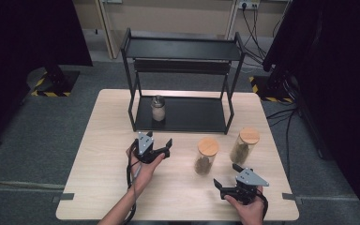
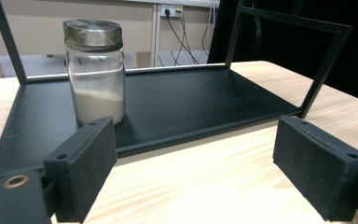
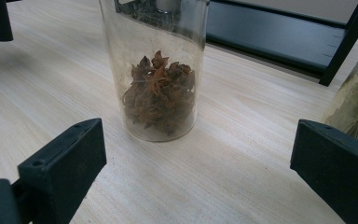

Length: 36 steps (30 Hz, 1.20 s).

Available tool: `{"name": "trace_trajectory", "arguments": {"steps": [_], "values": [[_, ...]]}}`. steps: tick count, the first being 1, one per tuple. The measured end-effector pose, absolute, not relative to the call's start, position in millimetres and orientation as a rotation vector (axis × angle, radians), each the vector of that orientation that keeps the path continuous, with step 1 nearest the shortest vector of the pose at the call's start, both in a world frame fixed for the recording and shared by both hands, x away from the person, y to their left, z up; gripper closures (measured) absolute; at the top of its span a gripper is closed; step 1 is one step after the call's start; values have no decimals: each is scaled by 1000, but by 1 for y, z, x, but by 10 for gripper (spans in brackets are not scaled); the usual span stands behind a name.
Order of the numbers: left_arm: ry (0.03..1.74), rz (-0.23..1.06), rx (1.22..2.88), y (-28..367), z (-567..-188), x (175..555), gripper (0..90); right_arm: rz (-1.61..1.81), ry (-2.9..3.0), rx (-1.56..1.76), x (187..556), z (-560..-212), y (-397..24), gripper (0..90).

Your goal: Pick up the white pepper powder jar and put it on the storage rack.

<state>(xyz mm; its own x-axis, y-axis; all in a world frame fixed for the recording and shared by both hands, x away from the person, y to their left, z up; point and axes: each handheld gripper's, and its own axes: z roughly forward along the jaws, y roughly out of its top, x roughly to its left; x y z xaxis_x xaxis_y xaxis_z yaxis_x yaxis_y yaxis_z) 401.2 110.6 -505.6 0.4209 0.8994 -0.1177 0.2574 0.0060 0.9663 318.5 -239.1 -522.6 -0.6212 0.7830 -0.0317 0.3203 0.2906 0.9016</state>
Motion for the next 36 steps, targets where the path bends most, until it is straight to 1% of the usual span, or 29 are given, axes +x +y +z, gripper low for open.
{"name": "trace_trajectory", "arguments": {"steps": [36], "values": [[1069,629,1535,117,-521,367,127,1301,2088,988,318,-523,-240,34]]}}
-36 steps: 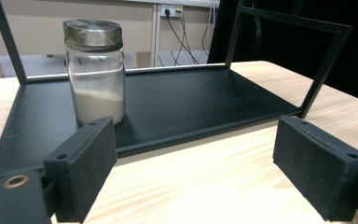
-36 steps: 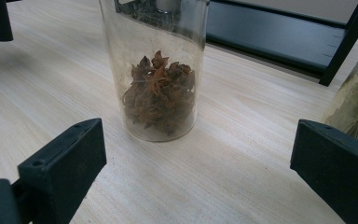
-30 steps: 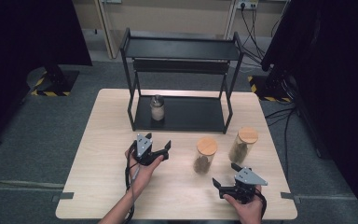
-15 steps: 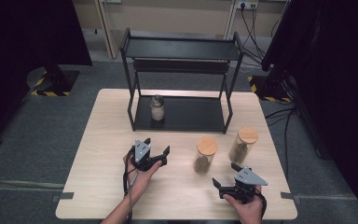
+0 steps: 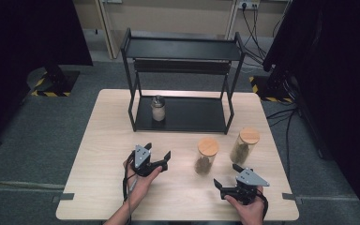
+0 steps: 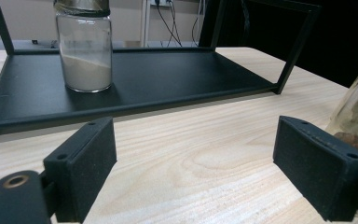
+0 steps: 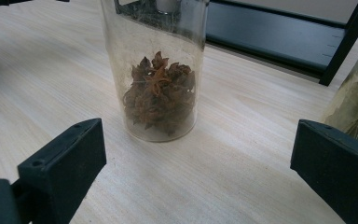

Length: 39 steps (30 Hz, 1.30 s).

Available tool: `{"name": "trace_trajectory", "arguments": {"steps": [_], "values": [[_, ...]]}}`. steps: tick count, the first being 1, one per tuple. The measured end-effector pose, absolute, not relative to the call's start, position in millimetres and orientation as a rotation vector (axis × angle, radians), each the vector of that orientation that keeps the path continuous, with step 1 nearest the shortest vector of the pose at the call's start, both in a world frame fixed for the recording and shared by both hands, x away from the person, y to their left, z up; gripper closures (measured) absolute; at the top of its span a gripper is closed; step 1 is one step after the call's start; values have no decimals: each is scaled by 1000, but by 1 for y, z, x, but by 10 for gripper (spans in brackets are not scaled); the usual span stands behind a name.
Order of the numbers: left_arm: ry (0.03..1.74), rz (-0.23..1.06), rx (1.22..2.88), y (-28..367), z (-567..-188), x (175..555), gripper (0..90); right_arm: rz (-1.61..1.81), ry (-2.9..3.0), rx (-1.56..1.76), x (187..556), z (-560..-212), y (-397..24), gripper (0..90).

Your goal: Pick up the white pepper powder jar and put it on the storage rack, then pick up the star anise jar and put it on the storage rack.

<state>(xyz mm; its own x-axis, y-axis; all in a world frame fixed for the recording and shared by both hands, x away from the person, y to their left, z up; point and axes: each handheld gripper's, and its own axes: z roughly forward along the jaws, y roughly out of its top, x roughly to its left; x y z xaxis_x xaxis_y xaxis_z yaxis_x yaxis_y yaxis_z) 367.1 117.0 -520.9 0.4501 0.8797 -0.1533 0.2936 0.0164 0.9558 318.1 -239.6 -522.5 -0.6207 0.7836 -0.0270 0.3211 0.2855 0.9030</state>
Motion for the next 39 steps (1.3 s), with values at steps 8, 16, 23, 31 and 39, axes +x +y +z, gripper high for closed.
{"name": "trace_trajectory", "arguments": {"steps": [8,16,23,31,39], "values": [[1070,627,1538,118,-529,363,128,1302,2089,988,318,-523,-240,34],[1060,636,1545,116,-530,361,126,1303,2090,989,318,-523,-240,34],[1055,639,1542,116,-531,360,126,1303,2092,991,318,-523,-240,34],[1044,637,1546,116,-530,360,124,1307,2082,985,318,-523,-240,38],[1049,631,1544,116,-531,360,123,1366,2039,978,317,-515,-233,45]]}}
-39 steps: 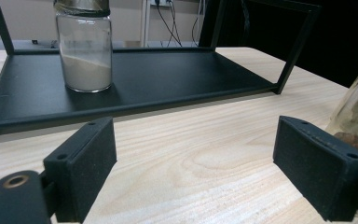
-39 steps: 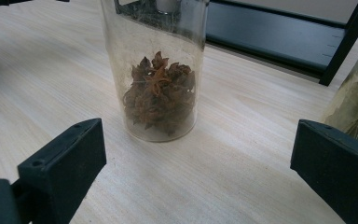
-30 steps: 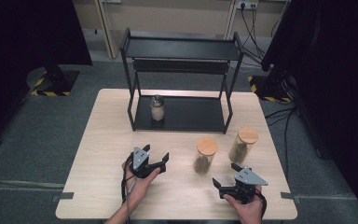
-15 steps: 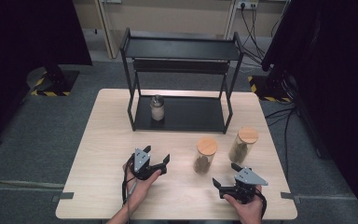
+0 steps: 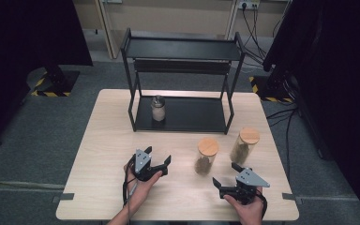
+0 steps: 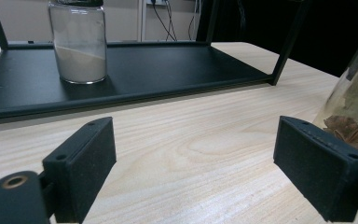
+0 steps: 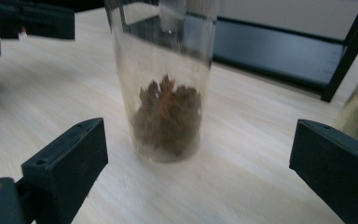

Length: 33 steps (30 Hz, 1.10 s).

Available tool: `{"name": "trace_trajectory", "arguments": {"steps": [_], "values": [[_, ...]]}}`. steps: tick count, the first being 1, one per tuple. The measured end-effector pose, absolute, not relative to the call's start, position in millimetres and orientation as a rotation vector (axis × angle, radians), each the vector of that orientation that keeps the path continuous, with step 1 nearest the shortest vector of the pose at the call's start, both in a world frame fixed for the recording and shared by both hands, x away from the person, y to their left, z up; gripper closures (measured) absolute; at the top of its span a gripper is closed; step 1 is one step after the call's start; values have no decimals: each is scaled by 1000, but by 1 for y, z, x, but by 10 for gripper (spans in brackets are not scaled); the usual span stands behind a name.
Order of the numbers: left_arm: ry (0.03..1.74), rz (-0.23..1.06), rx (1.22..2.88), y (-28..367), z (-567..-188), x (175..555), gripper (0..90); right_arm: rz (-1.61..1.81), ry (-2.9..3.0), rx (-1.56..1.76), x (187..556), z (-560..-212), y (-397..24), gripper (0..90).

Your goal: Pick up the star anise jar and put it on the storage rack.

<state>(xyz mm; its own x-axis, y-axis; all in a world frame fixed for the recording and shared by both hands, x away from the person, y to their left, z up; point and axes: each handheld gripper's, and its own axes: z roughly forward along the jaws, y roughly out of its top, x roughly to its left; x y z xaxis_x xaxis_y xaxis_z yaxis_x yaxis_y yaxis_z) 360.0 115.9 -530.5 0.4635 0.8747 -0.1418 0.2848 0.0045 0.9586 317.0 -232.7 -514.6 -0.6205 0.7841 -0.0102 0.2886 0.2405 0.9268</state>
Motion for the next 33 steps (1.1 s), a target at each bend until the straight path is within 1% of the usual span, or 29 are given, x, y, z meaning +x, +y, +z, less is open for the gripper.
{"name": "trace_trajectory", "arguments": {"steps": [13,24,33], "values": [[1044,633,1545,115,-531,359,123,1452,1991,957,335,-490,-215,76],[1043,632,1548,115,-530,359,122,1469,2019,886,351,-473,-195,150],[1035,637,1554,114,-530,358,122,1472,2040,878,359,-474,-187,215]]}}
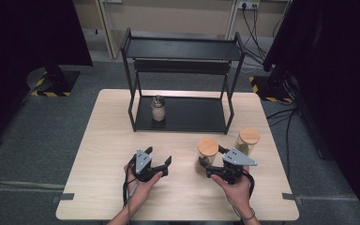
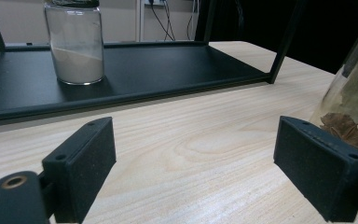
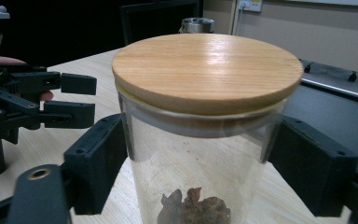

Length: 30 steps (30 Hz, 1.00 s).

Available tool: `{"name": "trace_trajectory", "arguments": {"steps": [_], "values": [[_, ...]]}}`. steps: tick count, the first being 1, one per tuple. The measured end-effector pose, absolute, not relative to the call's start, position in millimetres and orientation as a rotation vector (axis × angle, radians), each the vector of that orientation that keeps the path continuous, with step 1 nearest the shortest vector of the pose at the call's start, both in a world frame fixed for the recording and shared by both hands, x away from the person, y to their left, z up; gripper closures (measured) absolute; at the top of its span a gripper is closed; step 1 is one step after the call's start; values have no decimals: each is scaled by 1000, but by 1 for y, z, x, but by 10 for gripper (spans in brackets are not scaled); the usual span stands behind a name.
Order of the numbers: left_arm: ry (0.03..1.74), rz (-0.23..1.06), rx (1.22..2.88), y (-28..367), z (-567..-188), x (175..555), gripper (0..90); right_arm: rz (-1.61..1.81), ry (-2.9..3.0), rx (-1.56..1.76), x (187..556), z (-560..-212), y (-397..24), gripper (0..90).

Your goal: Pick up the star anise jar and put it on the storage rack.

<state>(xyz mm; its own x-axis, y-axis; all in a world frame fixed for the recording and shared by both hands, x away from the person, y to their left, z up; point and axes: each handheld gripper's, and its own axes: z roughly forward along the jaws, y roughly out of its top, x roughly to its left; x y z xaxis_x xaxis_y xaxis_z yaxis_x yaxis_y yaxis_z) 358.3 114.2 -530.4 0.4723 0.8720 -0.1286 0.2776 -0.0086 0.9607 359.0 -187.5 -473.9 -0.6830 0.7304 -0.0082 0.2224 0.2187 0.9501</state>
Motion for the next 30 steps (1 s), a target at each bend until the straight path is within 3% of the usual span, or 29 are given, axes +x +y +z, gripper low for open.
{"name": "trace_trajectory", "arguments": {"steps": [30], "values": [[1027,642,1555,114,-530,358,123,1440,1994,891,375,-453,-166,256]]}}
